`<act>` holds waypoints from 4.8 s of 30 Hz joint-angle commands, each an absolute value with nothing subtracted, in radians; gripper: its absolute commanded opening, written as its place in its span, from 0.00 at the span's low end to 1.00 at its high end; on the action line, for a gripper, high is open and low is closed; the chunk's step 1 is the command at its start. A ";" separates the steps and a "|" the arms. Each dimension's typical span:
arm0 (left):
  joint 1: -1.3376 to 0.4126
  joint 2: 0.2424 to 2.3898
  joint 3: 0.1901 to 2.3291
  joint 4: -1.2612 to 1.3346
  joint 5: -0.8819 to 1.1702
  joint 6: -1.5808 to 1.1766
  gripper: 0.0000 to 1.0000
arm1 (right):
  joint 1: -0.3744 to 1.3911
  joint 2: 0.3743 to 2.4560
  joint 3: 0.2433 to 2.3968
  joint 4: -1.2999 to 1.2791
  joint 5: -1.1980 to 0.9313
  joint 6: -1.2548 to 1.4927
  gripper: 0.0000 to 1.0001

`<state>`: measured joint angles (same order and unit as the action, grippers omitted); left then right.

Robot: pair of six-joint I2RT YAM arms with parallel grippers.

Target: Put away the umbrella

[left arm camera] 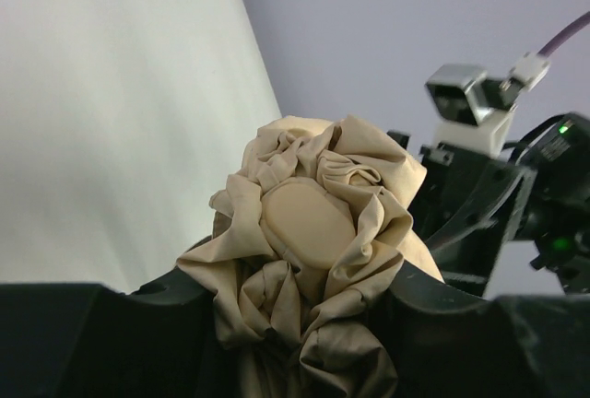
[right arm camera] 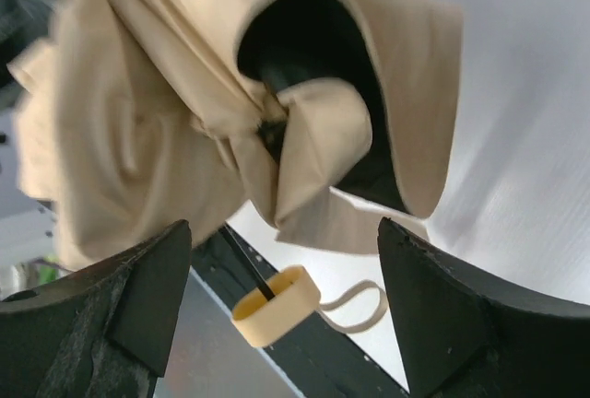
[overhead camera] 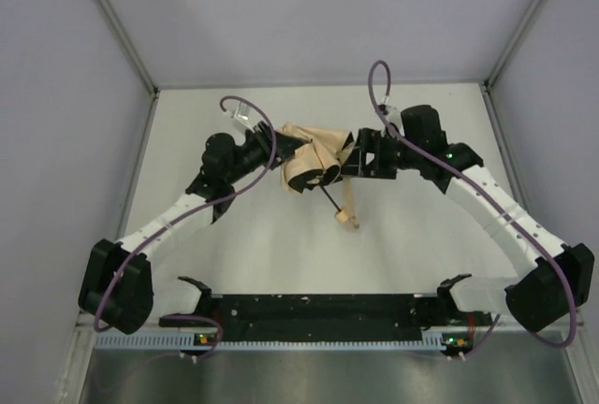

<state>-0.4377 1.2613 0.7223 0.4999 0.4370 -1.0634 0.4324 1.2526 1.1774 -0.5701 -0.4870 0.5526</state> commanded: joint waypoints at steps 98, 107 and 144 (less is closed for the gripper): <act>-0.276 0.871 0.192 0.288 0.138 -1.206 0.00 | 0.485 1.977 1.341 -0.342 -0.164 1.416 0.41; -0.276 0.856 0.206 0.250 0.057 -1.347 0.00 | 0.434 1.922 1.482 0.128 -0.316 0.748 0.00; -0.279 1.049 0.330 -0.076 0.009 -1.330 0.00 | 0.742 1.500 1.186 -0.239 -0.219 0.206 0.76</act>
<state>-0.2790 1.0172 0.2749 0.0364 0.0357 -1.3586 0.6140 1.4803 1.1191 -0.3237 -0.2050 0.3603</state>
